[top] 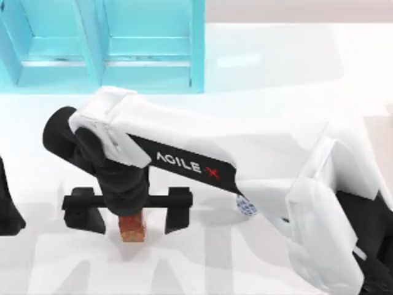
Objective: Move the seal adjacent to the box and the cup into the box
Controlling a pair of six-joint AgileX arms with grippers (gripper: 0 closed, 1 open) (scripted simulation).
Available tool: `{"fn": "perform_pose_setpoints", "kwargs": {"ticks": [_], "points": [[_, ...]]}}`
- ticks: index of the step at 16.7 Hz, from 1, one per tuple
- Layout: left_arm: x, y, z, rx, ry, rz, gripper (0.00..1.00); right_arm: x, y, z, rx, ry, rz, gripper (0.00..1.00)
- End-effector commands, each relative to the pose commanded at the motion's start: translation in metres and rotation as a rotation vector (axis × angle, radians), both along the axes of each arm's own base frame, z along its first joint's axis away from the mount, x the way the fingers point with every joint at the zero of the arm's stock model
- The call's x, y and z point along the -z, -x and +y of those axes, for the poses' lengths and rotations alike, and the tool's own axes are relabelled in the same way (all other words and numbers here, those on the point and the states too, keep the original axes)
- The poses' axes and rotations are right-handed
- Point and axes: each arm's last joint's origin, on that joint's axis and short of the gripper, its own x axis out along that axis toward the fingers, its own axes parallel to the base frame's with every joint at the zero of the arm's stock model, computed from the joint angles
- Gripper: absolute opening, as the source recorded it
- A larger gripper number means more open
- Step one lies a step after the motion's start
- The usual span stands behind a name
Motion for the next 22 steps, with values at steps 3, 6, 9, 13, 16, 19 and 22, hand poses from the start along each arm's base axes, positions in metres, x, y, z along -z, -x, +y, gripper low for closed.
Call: {"fn": "perform_pose_setpoints", "kwargs": {"ticks": [3, 6, 9, 13, 16, 19, 22], "points": [[0.0000, 0.0000, 0.0000, 0.000, 0.000, 0.000, 1.00, 0.0020, 0.0003, -0.0002, 0.000, -0.001, -0.001, 1.00], [0.0000, 0.0000, 0.0000, 0.000, 0.000, 0.000, 1.00, 0.0020, 0.0003, -0.0002, 0.000, -0.001, -0.001, 0.92], [0.0000, 0.0000, 0.0000, 0.000, 0.000, 0.000, 1.00, 0.0020, 0.0003, -0.0002, 0.000, -0.001, -0.001, 0.70], [0.0000, 0.0000, 0.0000, 0.000, 0.000, 0.000, 1.00, 0.0020, 0.0003, -0.0002, 0.000, -0.001, -0.001, 0.40], [0.0000, 0.0000, 0.0000, 0.000, 0.000, 0.000, 1.00, 0.0020, 0.0003, -0.0002, 0.000, -0.001, -0.001, 0.17], [0.0000, 0.0000, 0.0000, 0.000, 0.000, 0.000, 1.00, 0.0020, 0.0003, -0.0002, 0.000, -0.001, -0.001, 0.00], [0.0000, 0.0000, 0.0000, 0.000, 0.000, 0.000, 1.00, 0.0020, 0.0003, -0.0002, 0.000, -0.001, -0.001, 0.00]]}}
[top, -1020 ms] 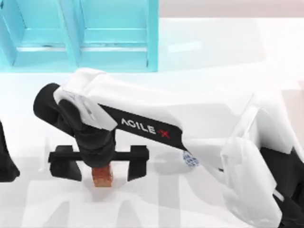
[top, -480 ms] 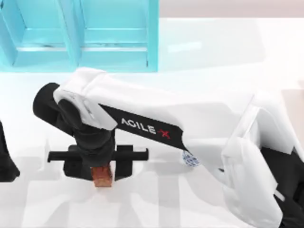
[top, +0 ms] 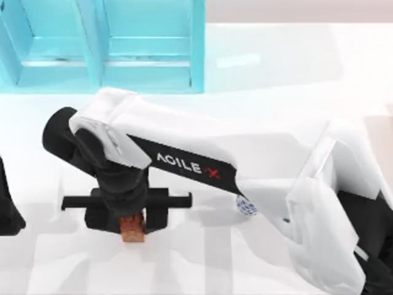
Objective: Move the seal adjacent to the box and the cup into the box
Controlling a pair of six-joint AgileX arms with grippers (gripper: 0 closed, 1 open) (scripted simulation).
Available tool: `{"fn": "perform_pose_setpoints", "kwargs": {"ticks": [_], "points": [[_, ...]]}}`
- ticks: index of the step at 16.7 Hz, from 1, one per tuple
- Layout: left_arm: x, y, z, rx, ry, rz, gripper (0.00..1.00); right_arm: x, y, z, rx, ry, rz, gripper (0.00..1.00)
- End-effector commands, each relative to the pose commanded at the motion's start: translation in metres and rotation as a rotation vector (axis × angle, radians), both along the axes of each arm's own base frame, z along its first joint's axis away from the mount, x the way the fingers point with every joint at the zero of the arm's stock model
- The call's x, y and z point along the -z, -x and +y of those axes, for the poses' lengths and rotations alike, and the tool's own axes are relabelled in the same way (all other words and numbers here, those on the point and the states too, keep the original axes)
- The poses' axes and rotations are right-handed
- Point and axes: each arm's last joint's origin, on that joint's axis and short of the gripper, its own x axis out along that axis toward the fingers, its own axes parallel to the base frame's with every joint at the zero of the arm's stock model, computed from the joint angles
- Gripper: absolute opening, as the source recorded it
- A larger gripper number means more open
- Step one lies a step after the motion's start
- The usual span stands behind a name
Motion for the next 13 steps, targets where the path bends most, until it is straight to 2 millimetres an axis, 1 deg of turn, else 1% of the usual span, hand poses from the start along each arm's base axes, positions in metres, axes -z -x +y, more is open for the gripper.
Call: {"fn": "perform_pose_setpoints", "kwargs": {"ticks": [5, 7, 8, 10, 13], "points": [[0.000, 0.000, 0.000, 0.000, 0.000, 0.000, 1.00, 0.000, -0.001, -0.001, 0.004, 0.001, 0.001, 0.00], [0.000, 0.000, 0.000, 0.000, 0.000, 0.000, 1.00, -0.003, -0.002, -0.004, 0.005, 0.003, 0.002, 0.00], [0.000, 0.000, 0.000, 0.000, 0.000, 0.000, 1.00, -0.009, -0.004, -0.010, 0.006, 0.005, 0.003, 0.00], [0.000, 0.000, 0.000, 0.000, 0.000, 0.000, 1.00, -0.028, -0.007, -0.026, 0.011, 0.002, 0.002, 0.00], [0.000, 0.000, 0.000, 0.000, 0.000, 0.000, 1.00, -0.068, -0.007, -0.059, 0.010, -0.012, -0.008, 0.00]]}}
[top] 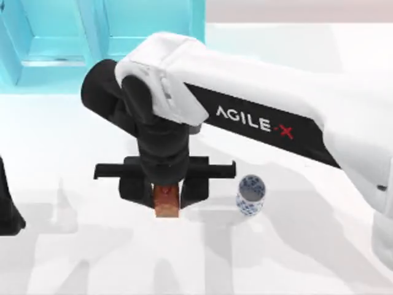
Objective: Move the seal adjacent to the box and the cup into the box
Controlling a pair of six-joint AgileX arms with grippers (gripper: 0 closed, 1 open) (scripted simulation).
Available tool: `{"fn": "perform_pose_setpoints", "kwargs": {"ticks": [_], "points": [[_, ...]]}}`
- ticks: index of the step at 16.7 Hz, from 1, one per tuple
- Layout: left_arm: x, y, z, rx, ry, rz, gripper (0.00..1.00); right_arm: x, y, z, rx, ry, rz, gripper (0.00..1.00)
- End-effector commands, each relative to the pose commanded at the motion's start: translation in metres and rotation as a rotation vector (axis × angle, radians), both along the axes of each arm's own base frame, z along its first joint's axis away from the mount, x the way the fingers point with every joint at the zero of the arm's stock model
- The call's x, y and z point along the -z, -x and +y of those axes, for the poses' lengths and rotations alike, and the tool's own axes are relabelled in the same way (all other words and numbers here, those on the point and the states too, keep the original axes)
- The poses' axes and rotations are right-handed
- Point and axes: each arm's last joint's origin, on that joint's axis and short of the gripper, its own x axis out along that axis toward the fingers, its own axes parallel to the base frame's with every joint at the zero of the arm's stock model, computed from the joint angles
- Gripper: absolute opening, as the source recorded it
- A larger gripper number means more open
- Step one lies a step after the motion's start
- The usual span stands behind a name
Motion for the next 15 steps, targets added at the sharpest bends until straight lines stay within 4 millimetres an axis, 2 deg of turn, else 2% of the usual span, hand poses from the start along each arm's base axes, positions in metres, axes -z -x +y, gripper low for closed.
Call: {"fn": "perform_pose_setpoints", "kwargs": {"ticks": [2, 4, 10, 13, 15], "points": [[0.000, 0.000, 0.000, 0.000, 0.000, 0.000, 1.00, -0.020, 0.004, -0.022, -0.003, 0.004, 0.002, 0.00], [0.000, 0.000, 0.000, 0.000, 0.000, 0.000, 1.00, -0.029, 0.006, -0.038, -0.005, 0.011, 0.007, 0.00], [0.000, 0.000, 0.000, 0.000, 0.000, 0.000, 1.00, -0.030, 0.008, -0.040, -0.009, 0.014, 0.008, 0.00], [0.000, 0.000, 0.000, 0.000, 0.000, 0.000, 1.00, -0.033, -0.009, -0.059, -0.006, 0.013, 0.008, 0.00], [0.000, 0.000, 0.000, 0.000, 0.000, 0.000, 1.00, -0.036, -0.030, -0.086, -0.001, 0.011, 0.008, 0.00]]}}
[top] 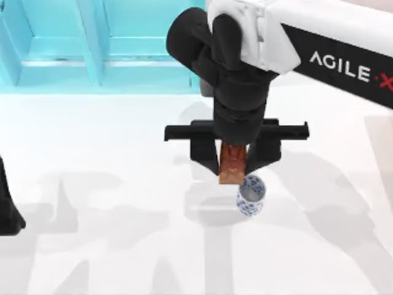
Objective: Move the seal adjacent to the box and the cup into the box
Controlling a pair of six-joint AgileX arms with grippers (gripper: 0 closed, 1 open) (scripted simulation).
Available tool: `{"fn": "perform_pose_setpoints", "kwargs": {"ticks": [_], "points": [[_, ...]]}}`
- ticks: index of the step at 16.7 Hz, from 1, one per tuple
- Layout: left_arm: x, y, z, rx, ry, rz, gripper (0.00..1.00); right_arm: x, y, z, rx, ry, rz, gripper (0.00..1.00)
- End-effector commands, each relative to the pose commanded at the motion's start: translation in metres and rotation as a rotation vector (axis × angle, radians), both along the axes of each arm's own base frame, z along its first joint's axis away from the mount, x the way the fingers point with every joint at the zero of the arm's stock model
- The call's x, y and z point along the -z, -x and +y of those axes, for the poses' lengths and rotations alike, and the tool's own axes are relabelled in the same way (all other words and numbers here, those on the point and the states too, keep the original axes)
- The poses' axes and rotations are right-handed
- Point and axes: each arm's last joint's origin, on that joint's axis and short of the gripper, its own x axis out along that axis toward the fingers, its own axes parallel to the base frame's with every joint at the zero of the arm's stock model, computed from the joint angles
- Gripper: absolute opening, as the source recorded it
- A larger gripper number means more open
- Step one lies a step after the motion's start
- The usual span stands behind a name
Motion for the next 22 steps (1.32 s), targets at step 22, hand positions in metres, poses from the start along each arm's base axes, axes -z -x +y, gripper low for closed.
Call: {"fn": "perform_pose_setpoints", "kwargs": {"ticks": [22], "points": [[0.000, 0.000, 0.000, 0.000, 0.000, 0.000, 1.00, 0.004, -0.071, -0.217, -0.009, 0.006, 0.000, 0.00]]}}
